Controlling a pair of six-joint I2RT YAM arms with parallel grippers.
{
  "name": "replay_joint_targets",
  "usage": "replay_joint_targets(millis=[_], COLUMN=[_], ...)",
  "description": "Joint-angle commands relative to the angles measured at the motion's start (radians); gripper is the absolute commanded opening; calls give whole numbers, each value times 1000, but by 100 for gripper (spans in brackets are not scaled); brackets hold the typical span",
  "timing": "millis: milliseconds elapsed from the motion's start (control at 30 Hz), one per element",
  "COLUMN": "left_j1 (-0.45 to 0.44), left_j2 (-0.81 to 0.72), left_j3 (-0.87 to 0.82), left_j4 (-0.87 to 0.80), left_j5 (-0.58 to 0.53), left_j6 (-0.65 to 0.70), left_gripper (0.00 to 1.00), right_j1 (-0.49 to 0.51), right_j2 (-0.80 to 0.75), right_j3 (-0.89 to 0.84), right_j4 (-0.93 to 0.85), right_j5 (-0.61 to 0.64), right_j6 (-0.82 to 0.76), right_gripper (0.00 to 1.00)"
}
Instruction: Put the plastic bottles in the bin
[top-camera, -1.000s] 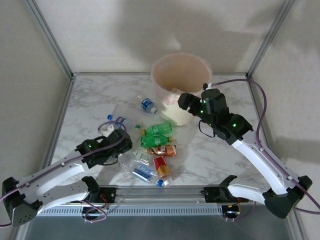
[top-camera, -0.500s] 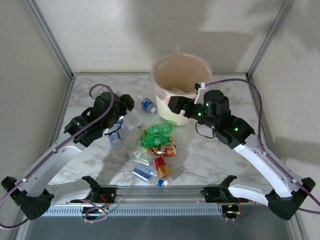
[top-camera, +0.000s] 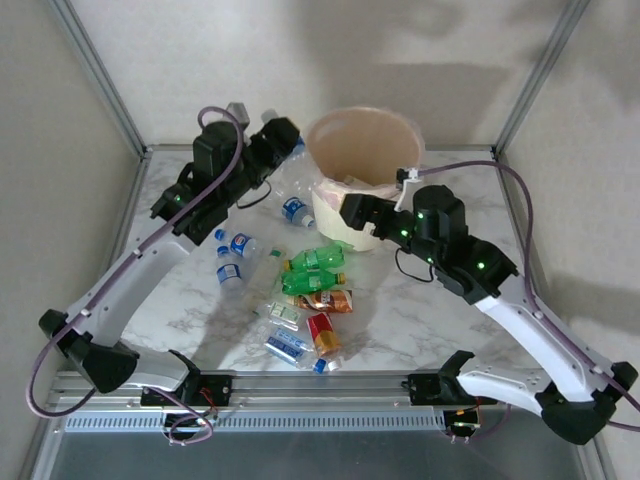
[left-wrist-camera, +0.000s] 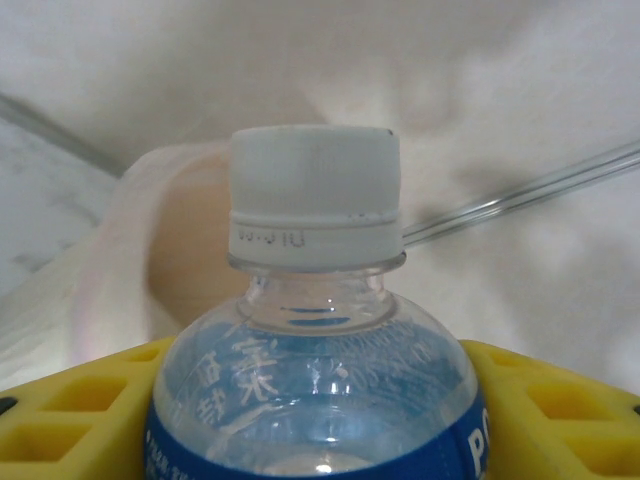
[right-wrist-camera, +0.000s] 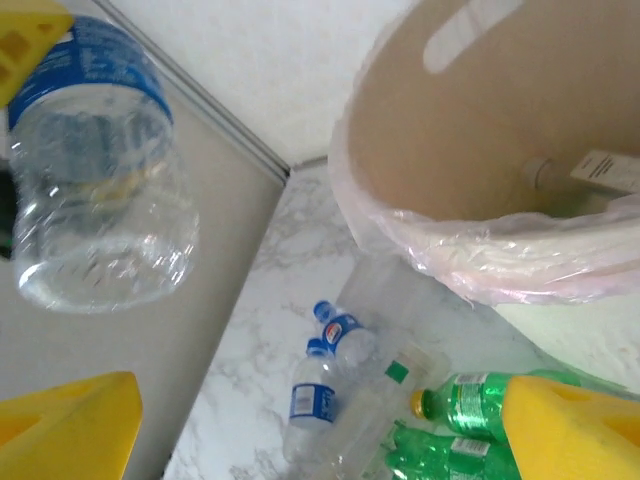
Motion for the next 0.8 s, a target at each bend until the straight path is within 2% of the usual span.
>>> replay_joint_targets(millis=[0,233,467,767], left_j1=[8,-1,-33,-66], left_j2=[113,318,478,570], left_j3=[117,267,488,564], left_j4=[80,120,0,-64], left_j5=[51,58,-22,-58], left_j6=[-32,-86,-43,-14], left_gripper=[55,53,53,67], right_j1=[4,4,4,5], right_j2=[-63,-107,-125,-136], right_j3=[-27,-79,-102,-144], right_j4=[-2,-78,-123,-115], right_j5=[33,32,42,54], right_j6=[27,48,56,72], right_gripper=[93,92,92,91])
